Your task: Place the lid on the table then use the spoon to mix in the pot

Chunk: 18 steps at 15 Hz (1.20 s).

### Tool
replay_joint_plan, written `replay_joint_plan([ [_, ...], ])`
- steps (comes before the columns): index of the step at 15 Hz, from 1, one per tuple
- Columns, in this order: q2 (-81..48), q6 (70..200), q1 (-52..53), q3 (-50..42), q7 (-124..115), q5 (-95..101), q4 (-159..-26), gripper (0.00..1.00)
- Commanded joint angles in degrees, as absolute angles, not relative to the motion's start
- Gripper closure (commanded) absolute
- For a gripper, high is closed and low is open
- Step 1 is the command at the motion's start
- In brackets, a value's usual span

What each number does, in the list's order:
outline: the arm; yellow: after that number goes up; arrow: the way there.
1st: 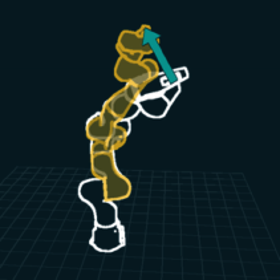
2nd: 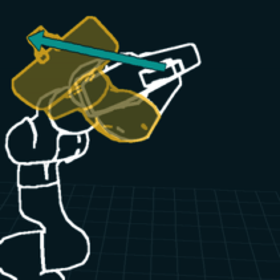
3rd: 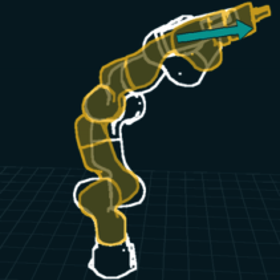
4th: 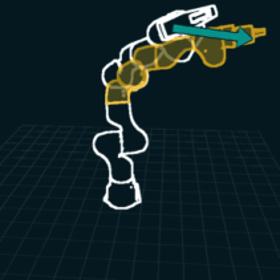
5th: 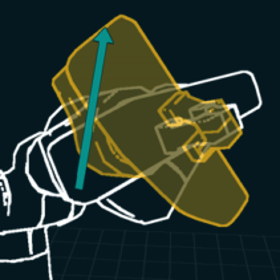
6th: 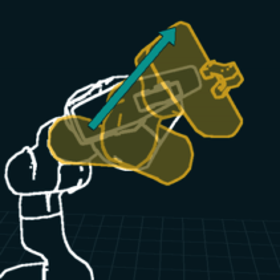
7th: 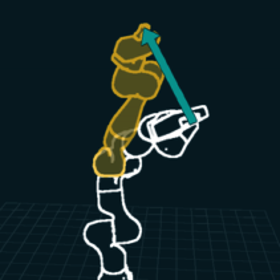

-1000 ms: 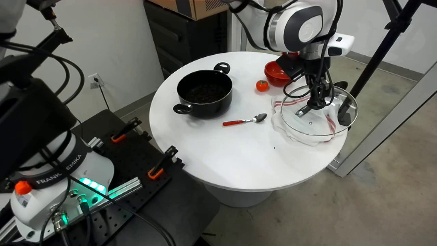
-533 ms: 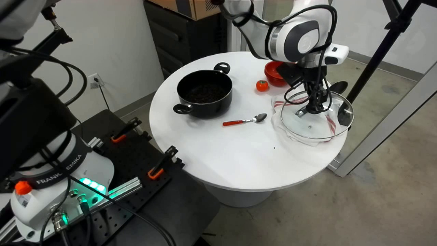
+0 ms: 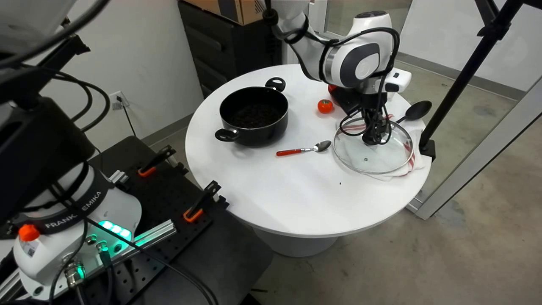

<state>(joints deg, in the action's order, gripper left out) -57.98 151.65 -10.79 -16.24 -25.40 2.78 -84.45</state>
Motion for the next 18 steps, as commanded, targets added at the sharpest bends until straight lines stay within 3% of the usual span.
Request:
replay_joint_plan([
  [1,-60.1,149.2,-11.2,-15.7,-23.7,0.0,-80.4,0.76],
  [2,-60.4,148.9,-11.2,-15.8,-23.8,-0.2,-79.8,0.76],
  [3,-60.6,148.1,-11.2,-15.9,-24.0,-0.4,-78.9,0.34],
  [7,-59.7,146.0,-11.1,-15.7,-24.7,-1.2,-77.9,0.05],
  [9,-57.7,145.3,-10.9,-15.0,-25.1,-2.3,-79.0,0.0],
  [18,-38.7,150.4,-4.8,-13.6,-26.7,-5.2,-101.6,0.0],
])
